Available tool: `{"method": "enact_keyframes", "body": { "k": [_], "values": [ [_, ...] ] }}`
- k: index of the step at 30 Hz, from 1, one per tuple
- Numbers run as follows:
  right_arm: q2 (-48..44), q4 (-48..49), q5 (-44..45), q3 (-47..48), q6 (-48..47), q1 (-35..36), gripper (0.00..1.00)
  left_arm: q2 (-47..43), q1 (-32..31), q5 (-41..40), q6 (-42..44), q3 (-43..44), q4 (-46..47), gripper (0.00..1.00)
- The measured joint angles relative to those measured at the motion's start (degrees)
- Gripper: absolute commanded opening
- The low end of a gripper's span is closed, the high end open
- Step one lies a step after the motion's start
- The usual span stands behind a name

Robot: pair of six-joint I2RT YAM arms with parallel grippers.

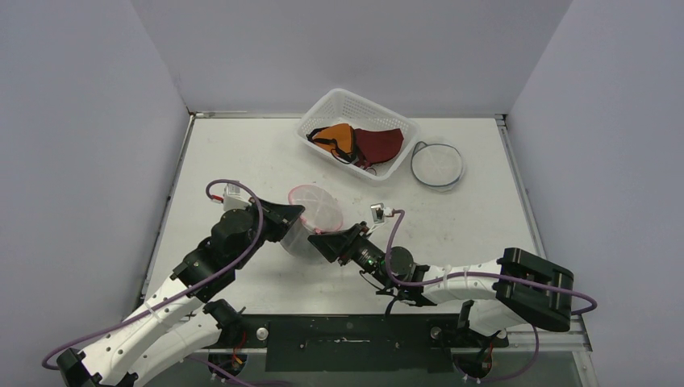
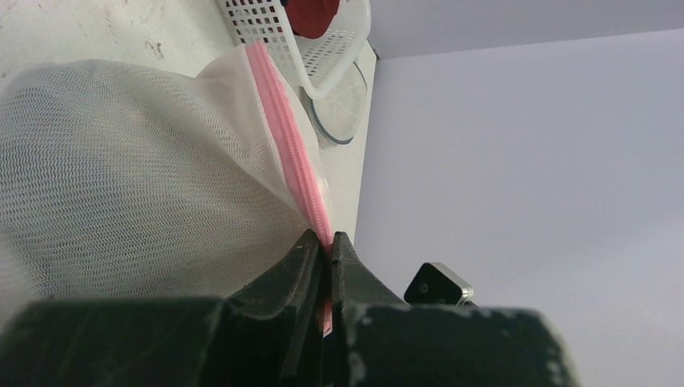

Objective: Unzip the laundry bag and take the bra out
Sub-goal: Unzip the laundry bag at the center of the board.

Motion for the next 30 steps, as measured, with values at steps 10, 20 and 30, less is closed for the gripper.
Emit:
{"method": "enact_keyframes", "body": {
  "k": [10, 20, 30],
  "values": [
    [0.0, 0.9, -0.15, -0.26, 0.04, 0.0, 0.39, -0.26, 0.0, 0.02, 0.0, 0.0, 0.07, 0.0],
    [-0.02, 1.27, 0.83, -1.18, 0.04, -0.02, 0.33, -0.61, 0.0, 0.0, 0.0, 0.0, 0.07, 0.0],
    [-0.52, 2.38, 1.7, -2.01, -0.04, -0.02, 0.32, -0.81, 0.0, 0.0, -0.15, 0.0, 0.09, 0.0]
  ]
}}
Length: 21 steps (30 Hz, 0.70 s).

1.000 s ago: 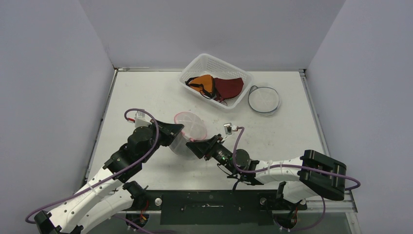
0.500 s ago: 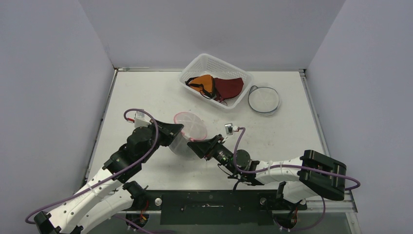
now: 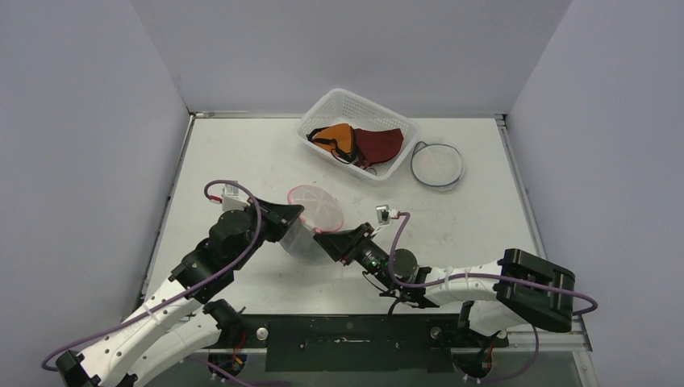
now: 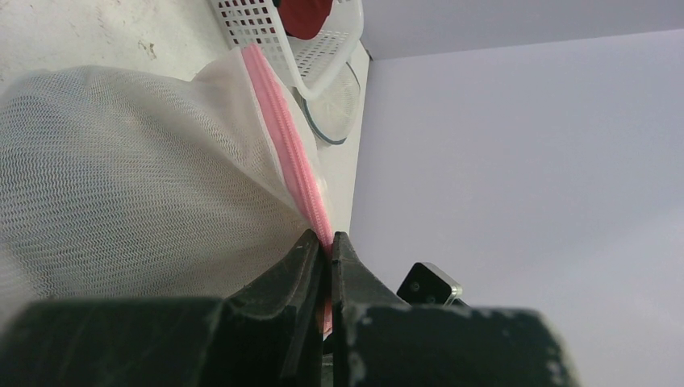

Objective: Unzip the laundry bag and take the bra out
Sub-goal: Unzip the laundry bag at the center of the board.

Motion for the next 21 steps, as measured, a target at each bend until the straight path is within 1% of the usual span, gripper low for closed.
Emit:
{"method": "enact_keyframes", "body": {
  "k": [4, 7, 21],
  "values": [
    [-0.02, 0.39, 0.04, 0.0, -0.26, 0.0, 0.34, 0.0, 0.0, 0.02, -0.31, 0.0, 0.0, 0.0],
    [-0.07, 0.52, 0.04, 0.0, -0.63, 0.0, 0.34, 0.0, 0.0, 0.02, -0.44, 0.0, 0.02, 0.0],
    [-0.17, 0.57, 0.04, 0.0, -1.38, 0.0, 0.25, -0.31, 0.0, 0.0, -0.9, -0.83, 0.28, 0.0]
  ]
}}
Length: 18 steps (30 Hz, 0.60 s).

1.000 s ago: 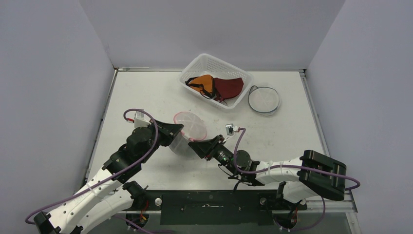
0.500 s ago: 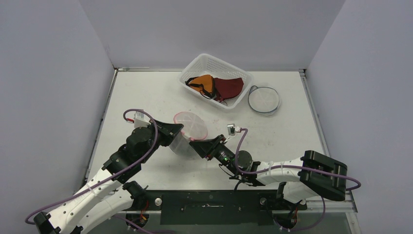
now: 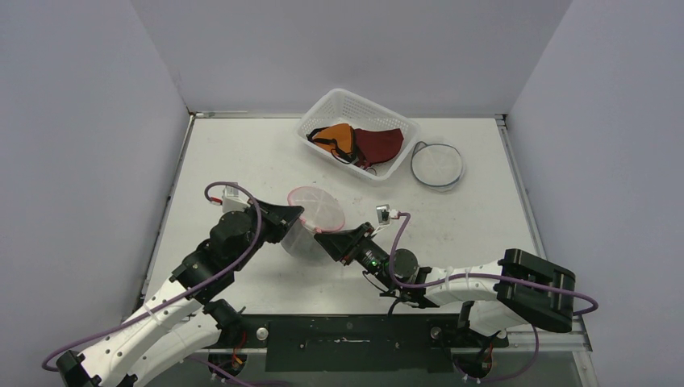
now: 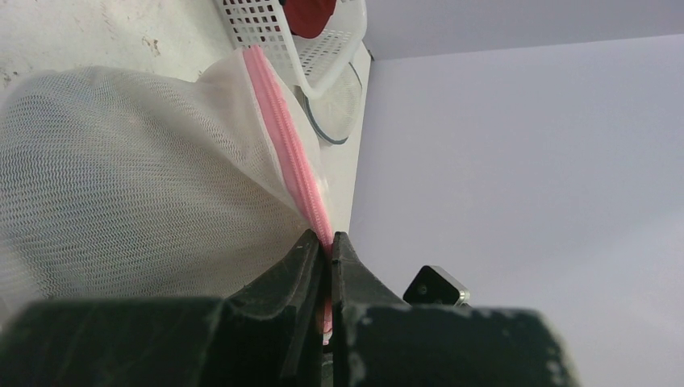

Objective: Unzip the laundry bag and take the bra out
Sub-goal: Unzip the laundry bag at the center of the board.

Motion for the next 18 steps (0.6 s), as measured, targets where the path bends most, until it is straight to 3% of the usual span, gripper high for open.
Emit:
{"method": "enact_keyframes", "body": {
  "k": [10, 18],
  "values": [
    [-0.11, 0.7, 0.02, 0.0, -0.76, 0.0, 0.24, -0.17, 0.0, -0.02, -0.02, -0.15, 0.17, 0.0],
    [-0.61, 0.68, 0.09, 0.0, -1.07, 0.0, 0.15, -0.52, 0.0, 0.0, -0.04, -0.26, 0.33, 0.0]
  ]
}}
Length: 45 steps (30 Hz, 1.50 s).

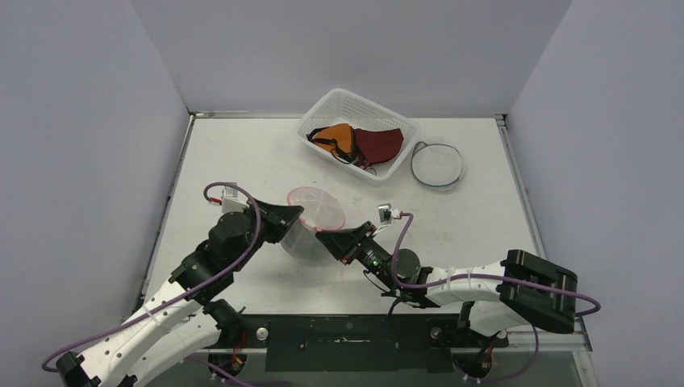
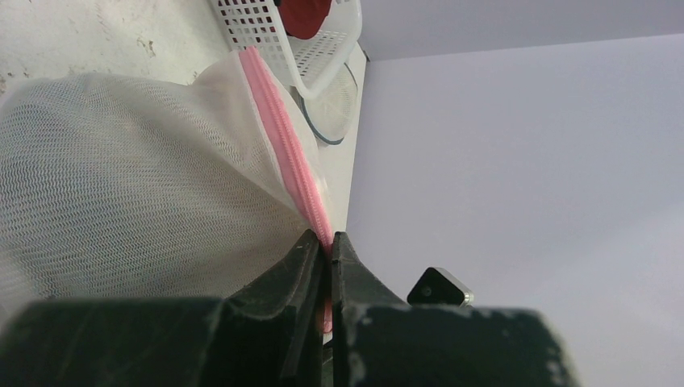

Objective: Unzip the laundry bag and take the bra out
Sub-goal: Unzip the laundry bag at the center of the board.

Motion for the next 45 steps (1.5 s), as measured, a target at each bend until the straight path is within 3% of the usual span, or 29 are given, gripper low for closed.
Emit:
{"method": "enact_keyframes", "body": {
  "k": [10, 20, 36, 45],
  "values": [
    [-0.28, -0.37, 0.42, 0.0, 0.02, 0.0, 0.05, -0.26, 0.0, 0.0, -0.04, -0.42, 0.02, 0.0],
    [-2.69, -5.25, 0.98, -0.02, -0.09, 0.0, 0.05, -0.31, 0.0, 0.46, -0.02, -0.87, 0.04, 0.0],
    [-16.22, -35.98, 12.13, 0.59, -2.62, 2.78, 0.05, 4.07, 0.0, 7.45, 0.07, -5.18, 6.73, 0.0],
    [-26.38, -55.84, 27.71, 1.99, -7.39, 15.65, 0.05, 17.29, -0.22, 20.79, 0.74, -7.8, 25.29, 0.0]
  ]
}}
